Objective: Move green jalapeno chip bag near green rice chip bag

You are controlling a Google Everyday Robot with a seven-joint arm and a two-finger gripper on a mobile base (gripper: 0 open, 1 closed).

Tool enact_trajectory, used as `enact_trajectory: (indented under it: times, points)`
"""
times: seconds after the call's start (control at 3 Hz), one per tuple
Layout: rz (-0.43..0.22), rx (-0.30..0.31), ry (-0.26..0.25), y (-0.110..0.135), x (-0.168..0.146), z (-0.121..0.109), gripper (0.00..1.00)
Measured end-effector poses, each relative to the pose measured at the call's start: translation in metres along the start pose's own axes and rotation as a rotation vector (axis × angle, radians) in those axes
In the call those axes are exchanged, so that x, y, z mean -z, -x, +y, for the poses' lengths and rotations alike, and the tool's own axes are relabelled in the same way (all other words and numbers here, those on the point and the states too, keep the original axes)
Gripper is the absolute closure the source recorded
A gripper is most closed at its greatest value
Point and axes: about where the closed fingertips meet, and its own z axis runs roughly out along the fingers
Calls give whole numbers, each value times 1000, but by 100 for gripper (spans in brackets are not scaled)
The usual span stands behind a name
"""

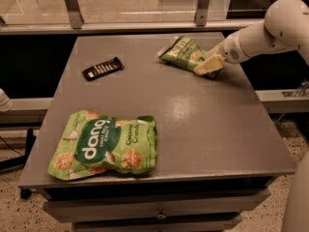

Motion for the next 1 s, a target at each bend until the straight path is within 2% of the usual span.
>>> enact_trajectory:
  times: [0.33, 0.67, 1.0]
  points:
    - [0, 0, 0, 0, 0, 0, 88]
    - [0, 0, 0, 0, 0, 0, 100]
    - [0, 0, 0, 0, 0, 0, 100]
